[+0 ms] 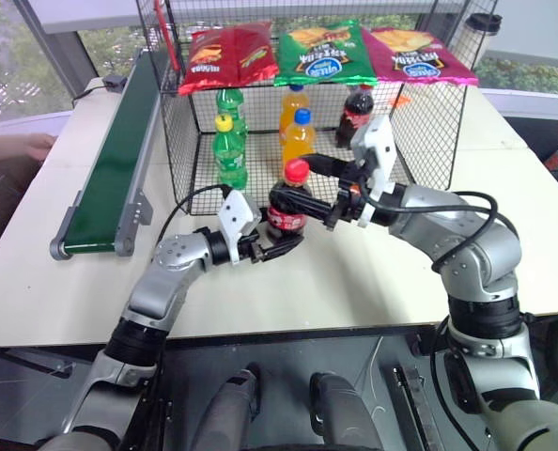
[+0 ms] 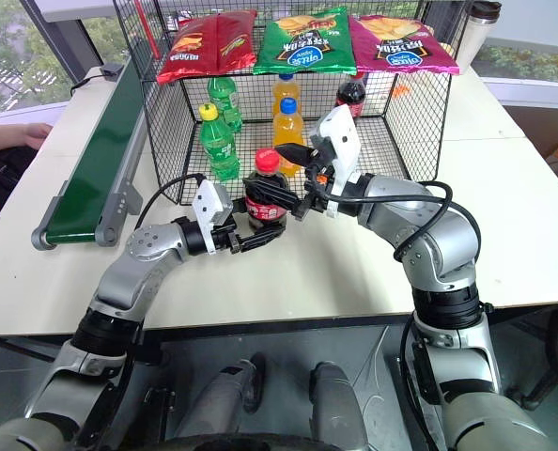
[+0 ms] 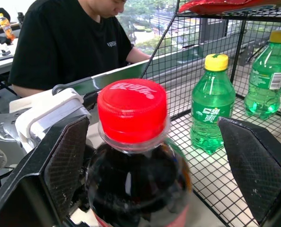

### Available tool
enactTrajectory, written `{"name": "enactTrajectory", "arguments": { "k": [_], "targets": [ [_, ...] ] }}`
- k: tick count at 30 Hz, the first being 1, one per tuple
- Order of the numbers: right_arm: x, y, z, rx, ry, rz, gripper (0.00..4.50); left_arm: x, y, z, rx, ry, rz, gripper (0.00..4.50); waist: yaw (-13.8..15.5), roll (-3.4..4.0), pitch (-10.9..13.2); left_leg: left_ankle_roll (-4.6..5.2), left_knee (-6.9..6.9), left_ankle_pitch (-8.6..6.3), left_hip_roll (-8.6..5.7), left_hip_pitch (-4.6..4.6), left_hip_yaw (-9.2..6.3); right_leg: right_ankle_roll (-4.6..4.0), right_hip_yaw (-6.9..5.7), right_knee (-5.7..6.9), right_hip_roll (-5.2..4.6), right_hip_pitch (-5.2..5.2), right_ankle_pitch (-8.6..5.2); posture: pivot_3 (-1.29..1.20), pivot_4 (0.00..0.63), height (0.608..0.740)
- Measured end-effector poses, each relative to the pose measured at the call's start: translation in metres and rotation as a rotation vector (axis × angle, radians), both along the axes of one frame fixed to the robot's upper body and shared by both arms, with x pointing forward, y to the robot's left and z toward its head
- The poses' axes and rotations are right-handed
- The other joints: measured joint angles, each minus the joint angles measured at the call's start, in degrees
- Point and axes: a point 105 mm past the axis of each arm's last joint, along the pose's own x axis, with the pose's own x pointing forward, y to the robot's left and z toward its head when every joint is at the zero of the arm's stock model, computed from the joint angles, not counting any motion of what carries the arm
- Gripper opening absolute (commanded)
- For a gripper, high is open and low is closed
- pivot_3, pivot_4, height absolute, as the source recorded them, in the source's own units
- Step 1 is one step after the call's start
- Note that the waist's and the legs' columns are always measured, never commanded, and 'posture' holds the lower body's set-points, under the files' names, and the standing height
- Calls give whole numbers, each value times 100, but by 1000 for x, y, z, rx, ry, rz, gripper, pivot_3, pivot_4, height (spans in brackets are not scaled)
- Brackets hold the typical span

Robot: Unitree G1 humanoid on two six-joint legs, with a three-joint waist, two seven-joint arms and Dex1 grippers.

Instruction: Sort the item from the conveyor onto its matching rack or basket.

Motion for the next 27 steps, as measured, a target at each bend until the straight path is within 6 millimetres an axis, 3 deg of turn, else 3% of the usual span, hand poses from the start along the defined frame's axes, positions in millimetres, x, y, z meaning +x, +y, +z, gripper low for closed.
{"name": "enactTrajectory", "arguments": {
  "k": [7, 15, 16, 17, 18, 21, 27],
  "targets": [
    [-1, -1, 2, -13, -26, -2, 1148, 1, -4, -6, 11, 15, -3, 2881, 0, 0, 0, 8, 3, 5, 0, 1, 0, 1, -1, 2, 2, 2, 0, 0, 150, 738],
    [-1, -1, 2, -14, -27, -2, 1148, 1, -6, -6, 3, 16, -2, 2881, 2, 0, 0, 8, 5, 5, -1, 1, 0, 1, -1, 2, 3, 3, 1, 0, 150, 738],
    [-1, -1, 2, -14, -27, -2, 1148, 2, -7, -6, -3, 16, 2, 3916, 2, 0, 0, 9, 6, 5, -1, 1, 0, 2, -1, 2, 3, 3, 1, 0, 150, 738],
    [-1, -1, 2, -14, -26, -4, 1148, 2, -7, -5, -11, 15, 7, 4345, 2, 0, 0, 9, 6, 6, -1, 1, 0, 2, -1, 3, 3, 3, 1, 0, 150, 738],
    [0, -2, 0, -21, -19, -10, 1148, 3, -7, -1, -28, 8, 12, 4453, 5, 0, 0, 9, 7, 6, -1, 1, 0, 2, -1, 3, 3, 4, 1, 0, 150, 738],
    [2, -1, -7, -36, 7, -20, 1148, -2, -10, 8, -60, 2, -30, 4453, 3, 0, 0, 9, 8, 6, -2, 1, 0, 2, -1, 3, 3, 4, 1, 0, 150, 738],
    [9, -4, -10, -35, 24, -67, 1148, -3, -4, 6, -32, 15, -20, 4453, -6, 0, 0, 10, 9, 7, -2, 3, 0, 1, -1, 11, 4, 3, 1, 0, 150, 738]
  ]
}}
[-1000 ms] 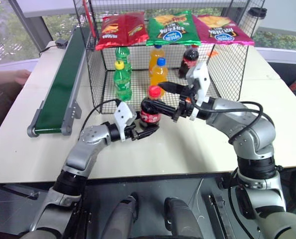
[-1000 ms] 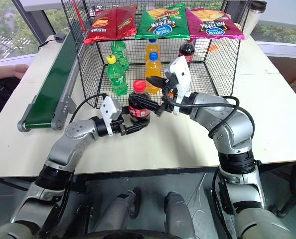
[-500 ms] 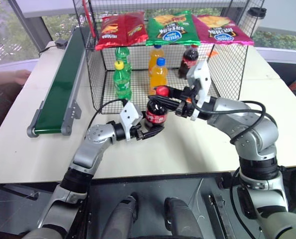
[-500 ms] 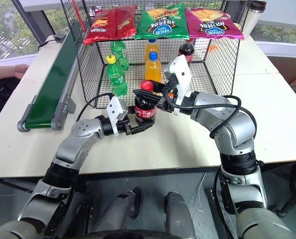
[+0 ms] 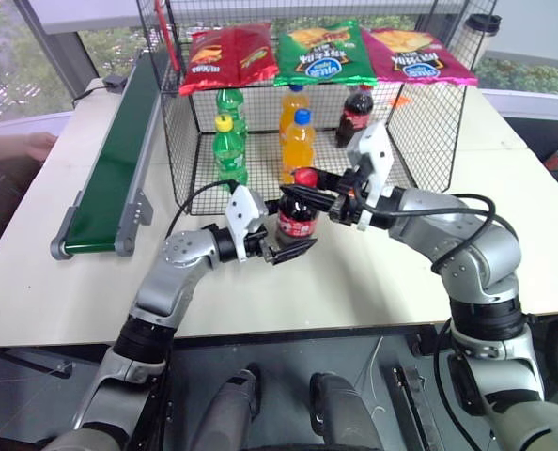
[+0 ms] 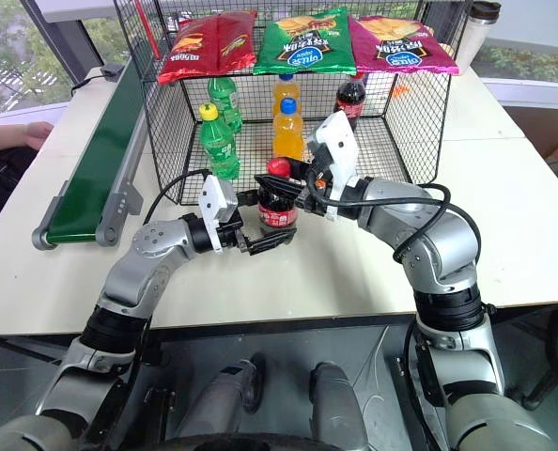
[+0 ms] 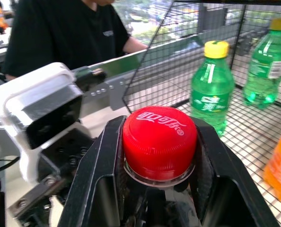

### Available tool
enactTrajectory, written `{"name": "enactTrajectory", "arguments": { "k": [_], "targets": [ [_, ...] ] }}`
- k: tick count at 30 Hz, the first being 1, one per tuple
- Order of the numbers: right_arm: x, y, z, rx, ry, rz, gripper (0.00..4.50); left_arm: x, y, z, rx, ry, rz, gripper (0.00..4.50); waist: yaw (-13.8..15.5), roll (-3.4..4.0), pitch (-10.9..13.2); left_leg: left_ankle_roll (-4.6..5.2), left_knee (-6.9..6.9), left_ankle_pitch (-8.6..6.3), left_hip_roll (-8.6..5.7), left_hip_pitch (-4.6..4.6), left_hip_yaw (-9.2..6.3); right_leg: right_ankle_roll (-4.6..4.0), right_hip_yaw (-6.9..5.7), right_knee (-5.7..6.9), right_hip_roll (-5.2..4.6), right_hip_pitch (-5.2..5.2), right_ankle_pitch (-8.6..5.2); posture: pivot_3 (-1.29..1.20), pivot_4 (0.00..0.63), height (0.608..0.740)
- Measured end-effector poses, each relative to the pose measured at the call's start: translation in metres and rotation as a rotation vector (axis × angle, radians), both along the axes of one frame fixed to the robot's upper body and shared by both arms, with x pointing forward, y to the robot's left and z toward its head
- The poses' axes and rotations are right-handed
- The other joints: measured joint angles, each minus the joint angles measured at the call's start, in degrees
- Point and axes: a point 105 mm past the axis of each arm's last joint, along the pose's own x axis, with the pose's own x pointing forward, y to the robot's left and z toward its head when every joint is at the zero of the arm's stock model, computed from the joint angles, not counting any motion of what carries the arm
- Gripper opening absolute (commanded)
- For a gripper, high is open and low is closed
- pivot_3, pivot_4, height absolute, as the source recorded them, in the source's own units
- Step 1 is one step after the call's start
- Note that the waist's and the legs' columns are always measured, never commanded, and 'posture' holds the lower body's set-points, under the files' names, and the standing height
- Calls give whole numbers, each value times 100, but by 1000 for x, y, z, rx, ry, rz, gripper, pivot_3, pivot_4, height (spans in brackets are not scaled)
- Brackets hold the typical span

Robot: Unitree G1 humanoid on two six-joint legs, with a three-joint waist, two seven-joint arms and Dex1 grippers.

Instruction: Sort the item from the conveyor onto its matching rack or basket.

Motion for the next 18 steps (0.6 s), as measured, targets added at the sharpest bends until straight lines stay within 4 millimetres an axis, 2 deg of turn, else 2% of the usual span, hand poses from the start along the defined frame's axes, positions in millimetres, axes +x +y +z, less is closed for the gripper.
{"name": "enactTrajectory", "arguments": {
  "k": [3, 10, 14, 18],
  "targets": [
    [14, -6, -3, 4, 10, -80, 1148, -2, 11, -4, 27, 11, 26, 4453, -6, 0, 0, 0, 1, 0, 0, 1, 1, -1, 1, 7, 1, -3, 0, 0, 150, 738],
    [61, -44, 5, 19, -44, -383, 1148, -9, 34, 0, -52, 53, 123, 4453, 6, 1, 1, -1, 1, 0, -2, 1, 2, 0, 2, 9, 0, -3, -1, 0, 150, 738],
    [80, -64, 6, 36, -54, -520, 1148, -6, 36, -1, -104, 55, 211, 4453, 12, 2, 1, 1, 2, 1, -2, 2, 2, 0, 2, 13, 1, -3, 0, 0, 150, 738],
    [97, -80, 9, 47, -82, -638, 1148, -3, 32, 9, -197, 18, 289, 4453, 11, 2, 1, 1, 4, 2, -3, 5, 7, 1, 3, 19, 1, -3, 0, 0, 150, 738]
  ]
}}
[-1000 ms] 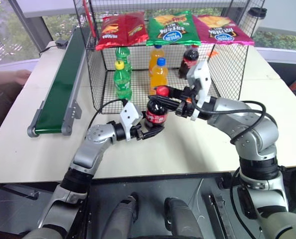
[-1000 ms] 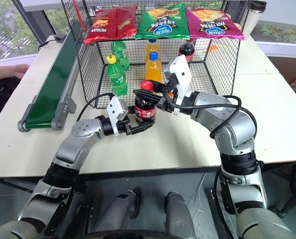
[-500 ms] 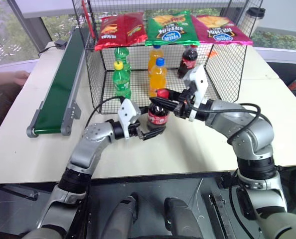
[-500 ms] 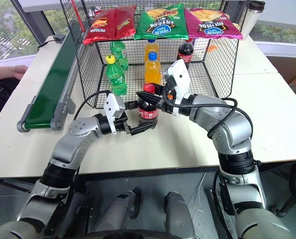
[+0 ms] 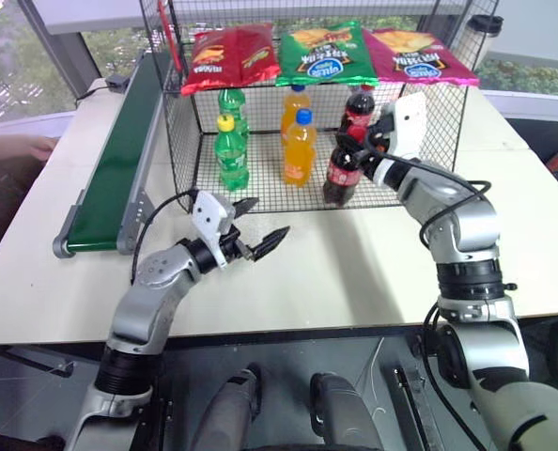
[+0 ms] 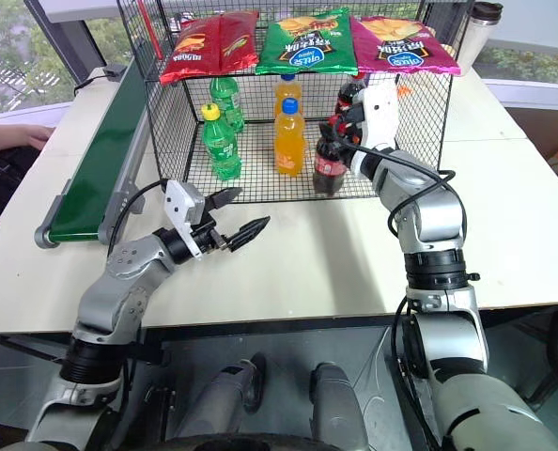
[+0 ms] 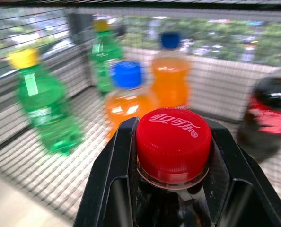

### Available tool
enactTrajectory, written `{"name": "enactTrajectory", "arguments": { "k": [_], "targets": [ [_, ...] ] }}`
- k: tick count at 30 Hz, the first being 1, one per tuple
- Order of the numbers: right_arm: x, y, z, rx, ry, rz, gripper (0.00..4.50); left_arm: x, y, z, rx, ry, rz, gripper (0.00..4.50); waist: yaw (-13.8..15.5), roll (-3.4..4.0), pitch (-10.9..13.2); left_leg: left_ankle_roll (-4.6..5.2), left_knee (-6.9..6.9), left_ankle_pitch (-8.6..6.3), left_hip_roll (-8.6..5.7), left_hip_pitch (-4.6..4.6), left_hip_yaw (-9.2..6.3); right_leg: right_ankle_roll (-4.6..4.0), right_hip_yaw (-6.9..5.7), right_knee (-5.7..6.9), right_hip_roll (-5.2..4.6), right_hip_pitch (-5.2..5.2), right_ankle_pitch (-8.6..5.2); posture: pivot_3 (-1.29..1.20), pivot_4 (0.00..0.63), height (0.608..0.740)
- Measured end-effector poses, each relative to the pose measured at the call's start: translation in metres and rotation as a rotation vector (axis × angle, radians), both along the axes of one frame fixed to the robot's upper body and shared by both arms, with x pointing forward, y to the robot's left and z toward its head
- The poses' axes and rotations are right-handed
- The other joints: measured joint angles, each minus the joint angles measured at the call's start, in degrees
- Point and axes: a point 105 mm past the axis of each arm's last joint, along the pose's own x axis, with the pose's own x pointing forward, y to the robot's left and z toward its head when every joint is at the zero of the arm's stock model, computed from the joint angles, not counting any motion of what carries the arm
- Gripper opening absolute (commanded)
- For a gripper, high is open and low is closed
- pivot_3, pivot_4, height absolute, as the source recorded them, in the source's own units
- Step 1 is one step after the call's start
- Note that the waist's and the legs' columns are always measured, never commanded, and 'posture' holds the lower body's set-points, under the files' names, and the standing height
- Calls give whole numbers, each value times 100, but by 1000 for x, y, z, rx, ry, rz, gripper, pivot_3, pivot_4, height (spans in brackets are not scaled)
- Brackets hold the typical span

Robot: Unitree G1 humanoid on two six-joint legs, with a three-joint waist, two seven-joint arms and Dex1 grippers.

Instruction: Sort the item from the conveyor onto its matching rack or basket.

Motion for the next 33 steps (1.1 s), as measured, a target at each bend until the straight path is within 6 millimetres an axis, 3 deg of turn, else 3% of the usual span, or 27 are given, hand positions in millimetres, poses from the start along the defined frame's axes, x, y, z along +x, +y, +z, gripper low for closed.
{"name": "enactTrajectory", "arguments": {
  "k": [7, 17, 24, 33],
  "targets": [
    [18, -28, -6, 0, -27, -146, 1148, 4, 0, 5, -29, -31, 73, 4453, -18, 0, 0, 2, -1, 2, 1, 3, 6, 15, 2, 4, 4, 0, 9, 0, 150, 738],
    [33, -37, -13, 7, -28, -190, 1148, 5, 1, 4, -21, -33, 79, 4453, -20, 3, 2, 3, 2, 3, 1, 6, 9, 15, 6, 13, 5, -1, 9, 0, 150, 738],
    [35, -33, 5, 19, -95, -167, 4447, 5, 1, 4, -18, -33, 79, 4500, -21, 3, 1, 3, 2, 3, 1, 9, 9, 16, 6, 17, 5, -1, 9, 0, 150, 738],
    [32, -35, 2, 14, -81, -161, 4489, 5, 3, 1, -11, -29, 83, 4500, -12, 3, 1, 2, 5, 3, 1, 10, 9, 15, 8, 19, 5, 0, 9, 0, 150, 738]
  ]
}}
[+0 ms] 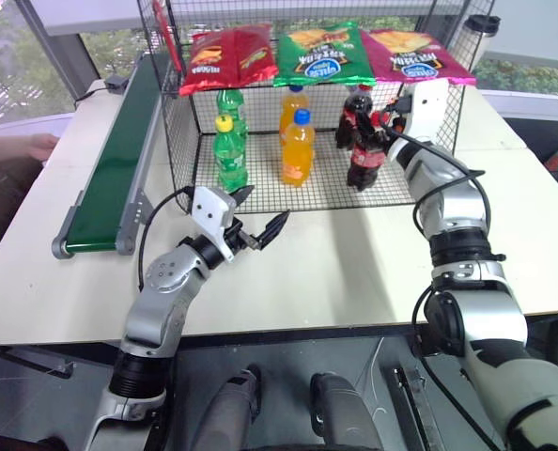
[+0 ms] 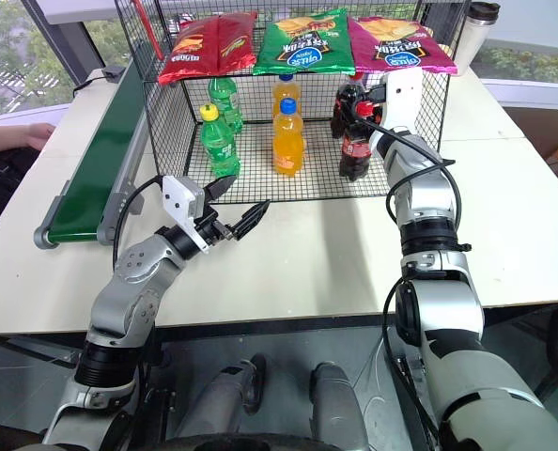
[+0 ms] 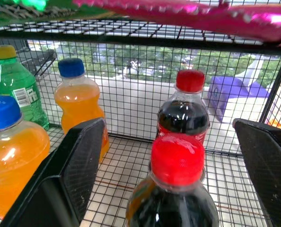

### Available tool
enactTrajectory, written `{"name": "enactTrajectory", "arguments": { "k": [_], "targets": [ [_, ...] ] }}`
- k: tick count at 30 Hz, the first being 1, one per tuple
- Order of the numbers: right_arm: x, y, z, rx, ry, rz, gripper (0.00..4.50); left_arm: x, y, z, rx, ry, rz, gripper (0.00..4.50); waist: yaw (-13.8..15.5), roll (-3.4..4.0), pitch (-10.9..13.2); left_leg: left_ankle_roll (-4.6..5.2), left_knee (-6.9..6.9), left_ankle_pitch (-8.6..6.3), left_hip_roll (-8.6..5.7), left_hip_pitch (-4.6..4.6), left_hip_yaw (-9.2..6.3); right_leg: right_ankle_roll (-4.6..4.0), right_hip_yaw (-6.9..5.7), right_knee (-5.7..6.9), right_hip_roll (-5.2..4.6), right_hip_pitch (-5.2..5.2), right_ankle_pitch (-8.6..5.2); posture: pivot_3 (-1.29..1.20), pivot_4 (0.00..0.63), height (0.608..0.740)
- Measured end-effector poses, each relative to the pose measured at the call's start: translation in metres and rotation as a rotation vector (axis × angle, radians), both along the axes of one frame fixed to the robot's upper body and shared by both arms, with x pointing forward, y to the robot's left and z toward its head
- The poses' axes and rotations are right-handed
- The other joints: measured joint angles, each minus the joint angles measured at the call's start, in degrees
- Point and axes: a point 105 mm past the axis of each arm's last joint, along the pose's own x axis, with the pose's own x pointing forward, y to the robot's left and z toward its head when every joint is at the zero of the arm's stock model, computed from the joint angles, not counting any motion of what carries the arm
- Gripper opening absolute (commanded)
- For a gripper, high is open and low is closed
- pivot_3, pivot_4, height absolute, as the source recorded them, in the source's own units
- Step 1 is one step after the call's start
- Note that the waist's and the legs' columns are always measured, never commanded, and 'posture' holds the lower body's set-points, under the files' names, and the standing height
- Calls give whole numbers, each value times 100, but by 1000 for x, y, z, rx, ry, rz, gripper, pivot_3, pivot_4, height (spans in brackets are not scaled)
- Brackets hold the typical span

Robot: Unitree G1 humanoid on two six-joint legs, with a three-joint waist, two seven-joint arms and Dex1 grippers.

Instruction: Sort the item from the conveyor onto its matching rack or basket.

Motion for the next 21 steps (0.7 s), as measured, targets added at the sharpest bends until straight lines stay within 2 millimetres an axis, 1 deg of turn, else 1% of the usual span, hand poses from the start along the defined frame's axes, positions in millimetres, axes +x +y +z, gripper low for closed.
{"name": "enactTrajectory", "arguments": {
  "k": [5, 9, 11, 12, 14, 15, 16, 17, 19, 21],
  "targets": [
    [-20, -7, -13, -31, 59, 44, 4489, 0, 4, -5, 12, 17, 11, 4500, 14, 0, 0, 0, 1, 0, -1, -1, -2, -13, 1, 2, -1, 0, -8, 0, 150, 738],
    [-40, -4, -20, -49, 95, 119, 4489, 0, 7, -8, 27, 28, 15, 4500, 4, 1, -1, -1, 2, -1, 0, 0, -2, -15, 0, 3, -2, 0, -9, 0, 150, 738],
    [-54, 0, -32, -40, 136, 192, 4489, -1, 9, -12, 45, 37, 15, 4500, 0, 0, -2, -1, 1, -1, 2, 0, -2, -16, 1, 3, -2, 0, -10, 0, 150, 738],
    [-62, 3, -41, -31, 166, 236, 4489, -2, 10, -14, 57, 43, 11, 4500, 4, 0, -4, -1, 1, -2, 2, 1, -3, -15, 0, 2, -3, 3, -12, 0, 150, 738],
    [-78, 13, -66, -15, 249, 327, 4489, -5, 15, -22, 87, 66, 10, 4500, -4, 1, -3, 0, 1, -2, 2, 0, -1, -14, 1, 3, -4, 1, -12, 0, 150, 738],
    [-91, 18, -83, -10, 308, 385, 4489, -6, 16, -27, 97, 84, 9, 4500, 5, 1, -3, 0, 1, -2, 1, 0, -2, -15, 1, 2, -5, 1, -13, 0, 150, 738],
    [-96, 22, -89, -10, 331, 413, 4489, -6, 18, -29, 102, 93, 11, 4500, 4, 1, -3, -1, 2, -2, 1, 0, -2, -15, 1, 3, -5, 1, -13, 0, 150, 738],
    [-108, 31, -101, -9, 374, 478, 4489, -7, 19, -32, 112, 106, 11, 4500, 3, 1, -3, -5, 2, -5, 1, 0, -2, -16, 1, 2, -7, 1, -13, 0, 150, 738],
    [-122, 44, -109, -14, 400, 559, 4489, -9, 22, -37, 125, 119, 13, 4500, -5, 1, -3, -14, 5, -11, 3, 0, -2, -15, 2, 2, -11, 2, -13, 0, 150, 738],
    [-128, 53, -109, -22, 399, 604, 4489, -10, 25, -41, 137, 132, 18, 4500, -2, 1, -3, -16, 5, -12, 4, 0, -2, -16, 1, 2, -12, 3, -14, 0, 150, 738]
  ]
}}
